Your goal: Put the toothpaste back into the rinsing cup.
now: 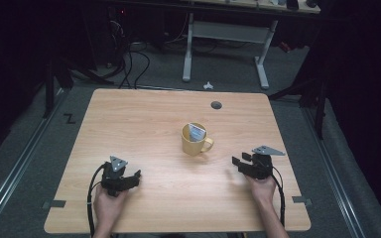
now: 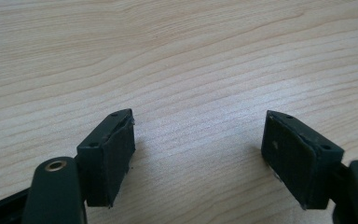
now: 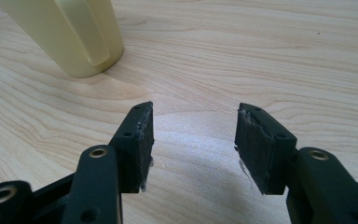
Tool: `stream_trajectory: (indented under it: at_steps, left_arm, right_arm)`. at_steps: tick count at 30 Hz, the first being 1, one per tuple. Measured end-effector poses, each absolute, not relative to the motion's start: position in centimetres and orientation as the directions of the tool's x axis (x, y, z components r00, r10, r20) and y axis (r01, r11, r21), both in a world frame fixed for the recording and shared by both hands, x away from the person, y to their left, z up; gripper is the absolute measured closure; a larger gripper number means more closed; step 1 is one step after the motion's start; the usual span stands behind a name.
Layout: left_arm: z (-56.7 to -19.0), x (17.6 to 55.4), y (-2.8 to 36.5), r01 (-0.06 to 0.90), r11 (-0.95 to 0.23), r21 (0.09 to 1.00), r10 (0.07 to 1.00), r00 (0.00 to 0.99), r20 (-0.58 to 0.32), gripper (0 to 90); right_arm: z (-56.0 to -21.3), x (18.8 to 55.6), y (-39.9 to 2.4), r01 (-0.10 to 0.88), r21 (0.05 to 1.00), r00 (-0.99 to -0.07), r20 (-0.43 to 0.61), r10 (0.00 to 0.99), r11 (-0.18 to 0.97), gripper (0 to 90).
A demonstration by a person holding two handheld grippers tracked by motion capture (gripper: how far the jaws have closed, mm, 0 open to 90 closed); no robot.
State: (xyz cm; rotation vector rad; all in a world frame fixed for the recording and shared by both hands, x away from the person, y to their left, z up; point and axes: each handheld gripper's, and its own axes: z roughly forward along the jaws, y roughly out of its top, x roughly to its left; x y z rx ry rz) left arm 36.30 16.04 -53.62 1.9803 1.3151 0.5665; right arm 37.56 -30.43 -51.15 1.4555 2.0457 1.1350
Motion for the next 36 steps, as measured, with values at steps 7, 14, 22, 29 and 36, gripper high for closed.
stream_trajectory:
  at_steps: [7,14,22,29,36]
  left_arm:
    - [-53.6,36.3,16.0,0.621,-0.255,0.741,0.919,0.394,-0.014,26.0]
    - [-53.6,36.3,16.0,0.621,-0.255,0.741,0.919,0.394,-0.014,25.9]
    - [-53.6,36.3,16.0,0.622,-0.256,0.74,0.919,0.394,-0.014,26.0]
    - [-53.6,36.3,16.0,0.622,-0.256,0.74,0.919,0.393,-0.013,26.0]
    - [-53.6,36.3,16.0,0.621,-0.253,0.741,0.921,0.39,-0.013,26.2]
  right_arm:
    - [-51.6,38.1,-30.1,0.602,0.787,-0.384,0.139,0.913,0.134,46.8]
    - [-52.5,38.6,-29.9,0.618,0.774,-0.372,0.13,0.919,0.141,46.7]
    - [-52.9,38.8,-29.6,0.626,0.763,-0.363,0.102,0.926,0.162,46.4]
    - [-53.0,38.8,-28.6,0.626,0.731,-0.388,-0.011,0.921,0.272,43.9]
    - [-53.0,38.6,-28.6,0.623,0.727,-0.402,-0.018,0.915,0.289,39.7]
